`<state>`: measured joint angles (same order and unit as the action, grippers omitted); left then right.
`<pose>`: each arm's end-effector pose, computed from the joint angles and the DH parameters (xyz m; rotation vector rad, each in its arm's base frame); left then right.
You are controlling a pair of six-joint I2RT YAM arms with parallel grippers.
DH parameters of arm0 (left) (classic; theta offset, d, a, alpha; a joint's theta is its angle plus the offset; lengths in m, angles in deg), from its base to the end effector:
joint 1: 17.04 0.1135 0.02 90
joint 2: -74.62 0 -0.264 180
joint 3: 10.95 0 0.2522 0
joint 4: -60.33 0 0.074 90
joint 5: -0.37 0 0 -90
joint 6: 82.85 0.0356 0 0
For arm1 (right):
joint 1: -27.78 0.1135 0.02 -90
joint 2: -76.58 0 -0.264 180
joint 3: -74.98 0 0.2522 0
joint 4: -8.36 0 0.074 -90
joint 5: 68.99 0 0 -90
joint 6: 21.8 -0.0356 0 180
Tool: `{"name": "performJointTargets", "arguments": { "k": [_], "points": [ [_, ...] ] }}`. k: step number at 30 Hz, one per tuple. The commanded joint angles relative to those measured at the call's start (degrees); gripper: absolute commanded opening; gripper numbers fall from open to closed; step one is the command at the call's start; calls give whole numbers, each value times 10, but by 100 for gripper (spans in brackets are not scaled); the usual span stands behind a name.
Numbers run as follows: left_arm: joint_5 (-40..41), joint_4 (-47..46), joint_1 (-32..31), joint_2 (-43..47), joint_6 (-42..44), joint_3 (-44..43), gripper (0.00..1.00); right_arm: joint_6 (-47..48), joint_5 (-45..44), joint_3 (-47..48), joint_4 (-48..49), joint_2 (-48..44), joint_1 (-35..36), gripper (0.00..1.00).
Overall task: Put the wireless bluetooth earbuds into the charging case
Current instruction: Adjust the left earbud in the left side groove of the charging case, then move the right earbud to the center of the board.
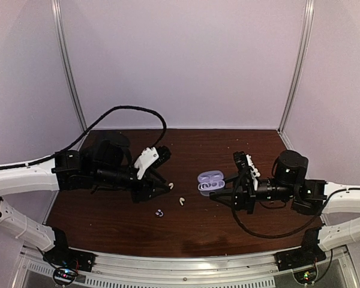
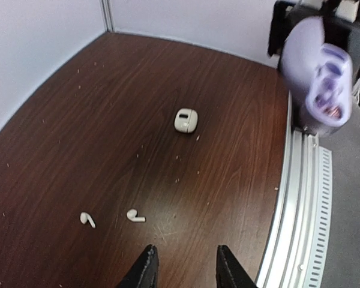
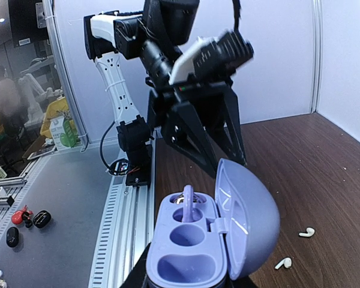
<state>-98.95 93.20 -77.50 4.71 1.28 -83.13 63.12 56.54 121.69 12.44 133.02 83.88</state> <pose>0.1307 -0.2423 0.3159 1.1079 1.9222 -0.8428 0.1084 0.1984 0.2807 -1.2167 1.3658 1.2944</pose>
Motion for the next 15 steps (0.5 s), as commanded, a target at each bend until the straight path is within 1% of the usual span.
{"name": "performJointTargets", "arguments": {
  "k": [1,4,9,12,15],
  "points": [
    [48,-7,3,-16,-63,46,36,-3,-2,-24,28,-39,-3,0],
    [52,0,4,-34,-82,66,37,8,-4,-19,6,-48,-4,0],
    [54,30,6,-97,-97,71,36,9,-6,-21,-4,-54,-3,0],
    [56,27,11,-128,-105,77,35,8,-6,-21,-5,-53,-3,0],
    [47,10,21,-138,-109,80,33,7,-8,-22,-6,-53,-4,0]
  ]
}}
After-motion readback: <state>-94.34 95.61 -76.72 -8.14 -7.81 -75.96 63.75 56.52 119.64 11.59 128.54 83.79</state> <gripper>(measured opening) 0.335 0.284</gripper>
